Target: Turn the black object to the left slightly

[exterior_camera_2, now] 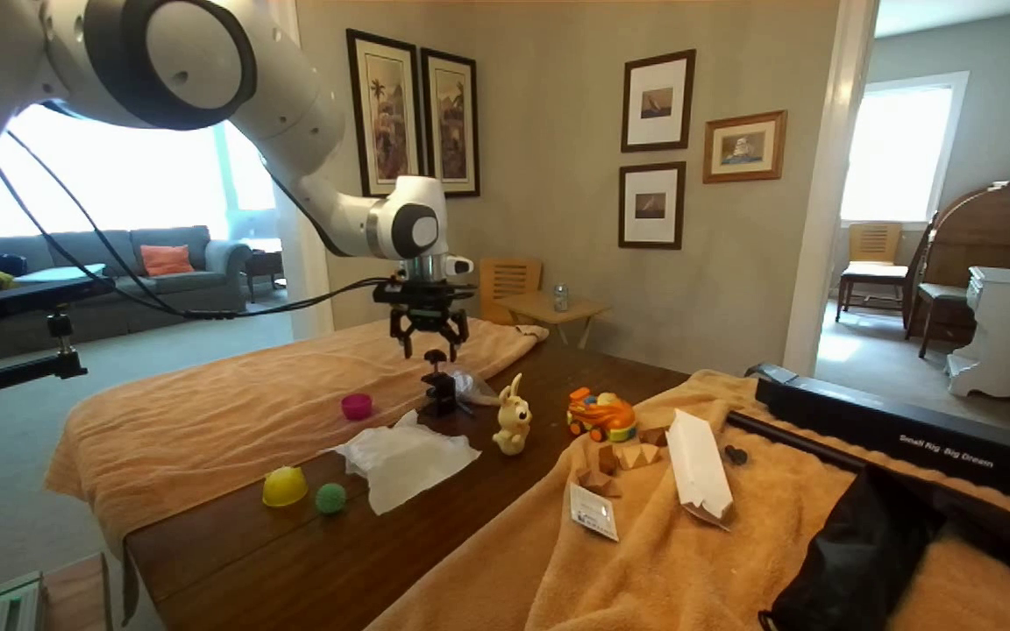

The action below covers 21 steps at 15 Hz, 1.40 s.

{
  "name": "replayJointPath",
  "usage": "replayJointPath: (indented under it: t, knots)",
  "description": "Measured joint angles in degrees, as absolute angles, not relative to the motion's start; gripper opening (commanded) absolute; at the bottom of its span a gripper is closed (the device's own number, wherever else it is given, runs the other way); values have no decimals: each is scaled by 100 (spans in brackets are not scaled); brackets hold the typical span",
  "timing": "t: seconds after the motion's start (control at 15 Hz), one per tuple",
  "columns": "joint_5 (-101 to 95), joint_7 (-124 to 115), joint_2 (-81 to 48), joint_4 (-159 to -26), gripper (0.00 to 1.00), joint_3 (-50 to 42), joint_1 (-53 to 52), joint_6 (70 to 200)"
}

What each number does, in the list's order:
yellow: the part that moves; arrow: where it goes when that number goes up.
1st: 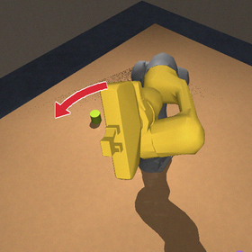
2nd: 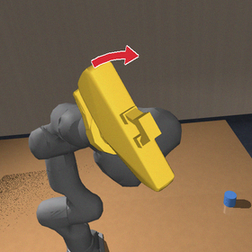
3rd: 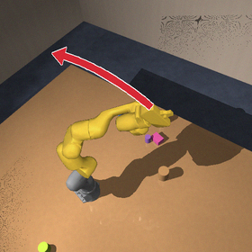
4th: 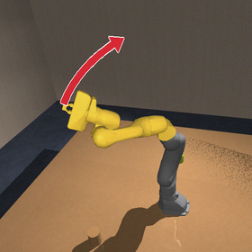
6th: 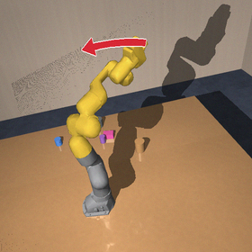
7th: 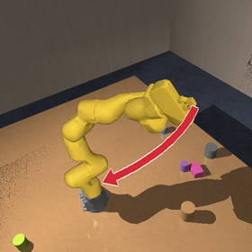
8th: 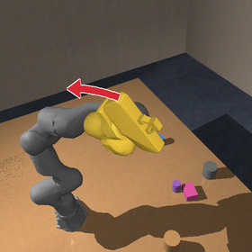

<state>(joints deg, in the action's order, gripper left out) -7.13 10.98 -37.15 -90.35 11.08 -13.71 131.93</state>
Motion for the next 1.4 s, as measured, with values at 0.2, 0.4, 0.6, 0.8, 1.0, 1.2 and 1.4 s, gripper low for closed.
replayJointPath:
  t: [0.2, 0.4, 0.6, 0.8, 1.0, 1.2, 1.4]
  knots:
    - [-766, 1097, -3715, -9026, 100, 1039, -1426, 13048]
    - [-796, 1097, -3717, -8981, 100, 970, -1462, 12949]
    - [-799, 1096, -3717, -8948, 74, 950, -1466, 12926]
    - [-803, 1079, -3718, -8927, 51, 936, -1490, 12918]
    - [-808, 1062, -3726, -8906, 30, 903, -1539, 12888]
    - [-811, 1058, -3726, -8898, 24, 886, -1546, 12867]
    - [-814, 1036, -3727, -8895, 24, 875, -1558, 12865]
